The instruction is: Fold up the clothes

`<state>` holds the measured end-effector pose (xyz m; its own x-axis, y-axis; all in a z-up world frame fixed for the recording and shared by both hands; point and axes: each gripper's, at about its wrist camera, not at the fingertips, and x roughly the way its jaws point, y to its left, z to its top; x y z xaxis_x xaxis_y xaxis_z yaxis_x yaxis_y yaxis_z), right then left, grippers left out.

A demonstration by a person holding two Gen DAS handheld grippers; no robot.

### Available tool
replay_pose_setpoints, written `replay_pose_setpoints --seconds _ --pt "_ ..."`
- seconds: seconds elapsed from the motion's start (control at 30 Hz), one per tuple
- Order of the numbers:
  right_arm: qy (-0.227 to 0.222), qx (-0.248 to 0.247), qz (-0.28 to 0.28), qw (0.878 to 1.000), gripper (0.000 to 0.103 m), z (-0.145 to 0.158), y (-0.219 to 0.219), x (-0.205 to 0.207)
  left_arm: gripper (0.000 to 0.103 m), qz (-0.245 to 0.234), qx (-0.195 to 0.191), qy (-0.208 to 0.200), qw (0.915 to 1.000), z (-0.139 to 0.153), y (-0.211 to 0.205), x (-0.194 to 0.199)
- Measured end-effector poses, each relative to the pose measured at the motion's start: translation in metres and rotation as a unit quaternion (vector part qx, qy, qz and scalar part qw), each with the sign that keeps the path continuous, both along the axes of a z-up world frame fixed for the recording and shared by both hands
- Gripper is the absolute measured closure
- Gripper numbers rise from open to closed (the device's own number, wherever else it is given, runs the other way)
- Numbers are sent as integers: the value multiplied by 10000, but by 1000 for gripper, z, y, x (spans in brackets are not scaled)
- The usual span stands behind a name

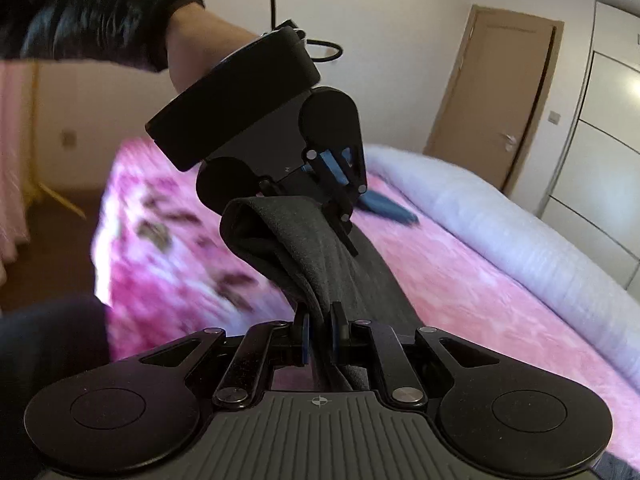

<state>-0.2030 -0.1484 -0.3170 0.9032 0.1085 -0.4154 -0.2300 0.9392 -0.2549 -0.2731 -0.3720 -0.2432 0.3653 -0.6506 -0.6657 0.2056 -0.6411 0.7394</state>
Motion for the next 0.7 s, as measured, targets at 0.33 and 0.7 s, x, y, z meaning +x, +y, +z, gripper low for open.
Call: replay_pose_setpoints --seconds 0.33,0.7 --pt "-1521 2880 -1777 9286 95 54 -184 -91 52 320 -2252 1295 9652 166 -122 -69" --pt "-1253 5569 -4378 6946 82 -78 -347 -198 46 1064 -1520 2727 9440 87 -197 -81"
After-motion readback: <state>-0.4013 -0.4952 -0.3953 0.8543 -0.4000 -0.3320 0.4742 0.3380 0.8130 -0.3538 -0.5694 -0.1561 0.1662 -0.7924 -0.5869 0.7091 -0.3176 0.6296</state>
